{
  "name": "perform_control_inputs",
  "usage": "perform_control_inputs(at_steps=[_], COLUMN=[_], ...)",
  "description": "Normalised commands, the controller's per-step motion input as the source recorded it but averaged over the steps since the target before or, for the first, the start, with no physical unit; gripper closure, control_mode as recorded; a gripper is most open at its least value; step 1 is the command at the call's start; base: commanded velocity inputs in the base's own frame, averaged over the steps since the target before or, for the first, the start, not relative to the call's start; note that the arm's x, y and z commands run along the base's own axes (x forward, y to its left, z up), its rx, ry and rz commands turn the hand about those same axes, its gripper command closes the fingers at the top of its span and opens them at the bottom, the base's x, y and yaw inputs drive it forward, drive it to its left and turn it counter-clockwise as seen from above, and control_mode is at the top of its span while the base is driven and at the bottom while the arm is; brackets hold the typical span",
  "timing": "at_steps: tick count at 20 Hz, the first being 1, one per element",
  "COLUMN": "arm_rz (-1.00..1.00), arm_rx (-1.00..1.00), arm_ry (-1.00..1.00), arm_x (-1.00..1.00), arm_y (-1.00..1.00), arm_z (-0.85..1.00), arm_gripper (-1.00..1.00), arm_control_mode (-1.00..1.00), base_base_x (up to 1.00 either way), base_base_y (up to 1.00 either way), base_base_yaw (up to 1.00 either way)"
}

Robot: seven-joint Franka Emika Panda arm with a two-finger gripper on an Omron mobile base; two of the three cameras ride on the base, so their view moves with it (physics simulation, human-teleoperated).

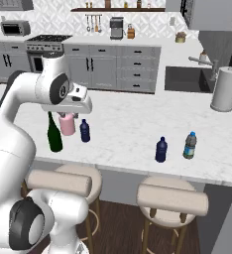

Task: Move the plastic bottles in the middle to the plastics group, and the glass bottles in the middle to the glass group.

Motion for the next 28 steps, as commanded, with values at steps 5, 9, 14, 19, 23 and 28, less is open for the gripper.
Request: perform_control_inputs(at_steps=[5,9,14,19,23,28], arm_rz=[0.0,0.2,0.28,0.09,0.04,0.0], arm_rx=[-0.01,-0.02,0.02,-0.03,-0.01,-0.02], arm_ry=[-0.01,-0.03,0.04,0.26,0.19,0.09], arm_x=[-0.12,0.28,0.76,0.98,0.99,0.8], arm_y=[-0.08,0.02,0.02,0.23,0.29,0.2], arm_z=[-0.2,-0.42,-0.25,-0.22,-0.15,-0.23], arm_gripper=[-1.0,-1.0,-1.0,-1.0,-1.0,-1.0], arm_control_mode=[-1.0,-1.0,-1.0,-1.0,-1.0,-1.0], base_base_x=[0.0,0.0,0.0,0.0,0.0,0.0], base_base_y=[0.0,0.0,0.0,0.0,0.0,0.0], base_base_yaw=[0.0,0.0,0.0,0.0,0.0,0.0])
